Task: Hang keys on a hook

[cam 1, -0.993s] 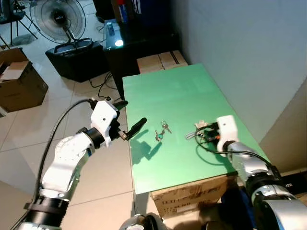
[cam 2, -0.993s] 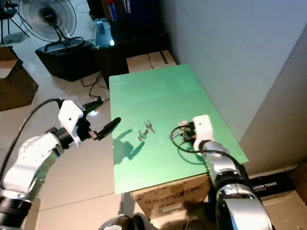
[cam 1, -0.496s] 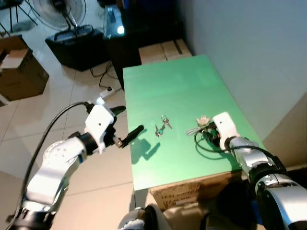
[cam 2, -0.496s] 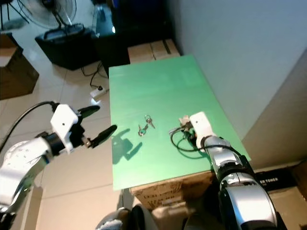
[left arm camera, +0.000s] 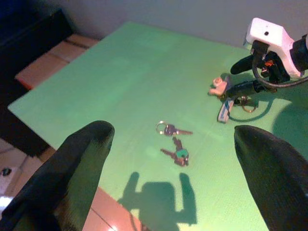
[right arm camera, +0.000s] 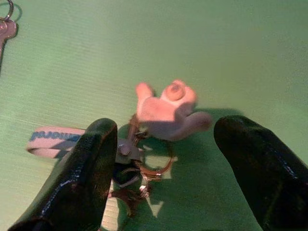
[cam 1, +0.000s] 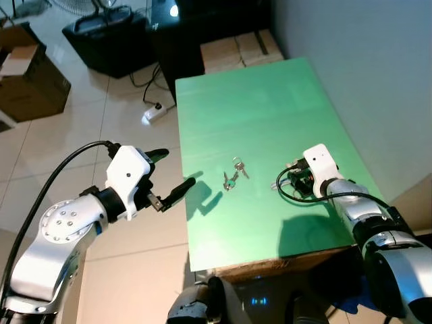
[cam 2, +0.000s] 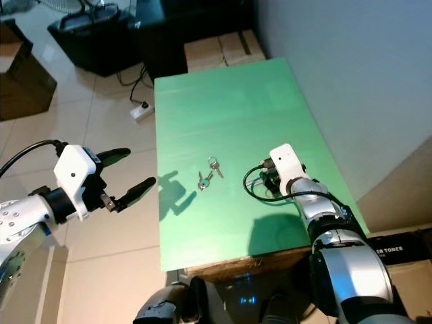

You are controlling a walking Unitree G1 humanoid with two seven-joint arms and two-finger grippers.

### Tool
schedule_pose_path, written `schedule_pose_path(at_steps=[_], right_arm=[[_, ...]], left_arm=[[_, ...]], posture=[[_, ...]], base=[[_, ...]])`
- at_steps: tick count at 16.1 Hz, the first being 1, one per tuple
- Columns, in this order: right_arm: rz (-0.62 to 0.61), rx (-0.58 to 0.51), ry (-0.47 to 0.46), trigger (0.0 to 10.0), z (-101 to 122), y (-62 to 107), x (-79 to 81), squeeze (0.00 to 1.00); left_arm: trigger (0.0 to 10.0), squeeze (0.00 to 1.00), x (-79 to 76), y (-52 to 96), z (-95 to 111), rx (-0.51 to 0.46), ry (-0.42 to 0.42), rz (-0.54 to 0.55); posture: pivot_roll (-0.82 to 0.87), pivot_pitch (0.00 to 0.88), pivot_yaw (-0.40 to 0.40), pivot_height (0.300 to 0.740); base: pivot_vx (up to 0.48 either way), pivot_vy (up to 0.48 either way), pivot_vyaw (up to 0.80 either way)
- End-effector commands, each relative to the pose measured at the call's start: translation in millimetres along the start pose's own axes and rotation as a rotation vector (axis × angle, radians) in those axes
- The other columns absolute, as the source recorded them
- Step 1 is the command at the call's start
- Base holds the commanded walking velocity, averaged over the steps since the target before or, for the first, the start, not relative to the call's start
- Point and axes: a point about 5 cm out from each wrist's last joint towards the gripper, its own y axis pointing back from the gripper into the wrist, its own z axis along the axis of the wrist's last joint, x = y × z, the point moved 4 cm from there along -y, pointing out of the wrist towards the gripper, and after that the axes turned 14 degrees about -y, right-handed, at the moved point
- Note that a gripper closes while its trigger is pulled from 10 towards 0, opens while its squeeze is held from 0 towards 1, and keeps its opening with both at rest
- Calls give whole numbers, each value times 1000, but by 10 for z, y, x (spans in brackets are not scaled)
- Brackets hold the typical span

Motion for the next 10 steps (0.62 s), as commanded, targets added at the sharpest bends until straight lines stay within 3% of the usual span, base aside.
schedule_pose_path(at_steps=[1, 6, 10], right_arm=[[25, 49, -76, 10000, -126, -20, 103, 0], [177, 157, 1, 10000, -406, -20, 427, 0], [224, 171, 0, 10000, -476, 3, 488, 0]], left_arm=[[10000, 0, 19, 78, 12, 18, -7, 4], [10000, 0, -27, 24, 29, 11, 11, 4], [10000, 0, -61, -40, 19, 0, 23, -2]], posture=[[259, 250, 202, 740], [209, 239, 180, 740], [172, 228, 172, 740]], base=[[0, 0, 0], [0, 0, 0], [0, 0, 0]])
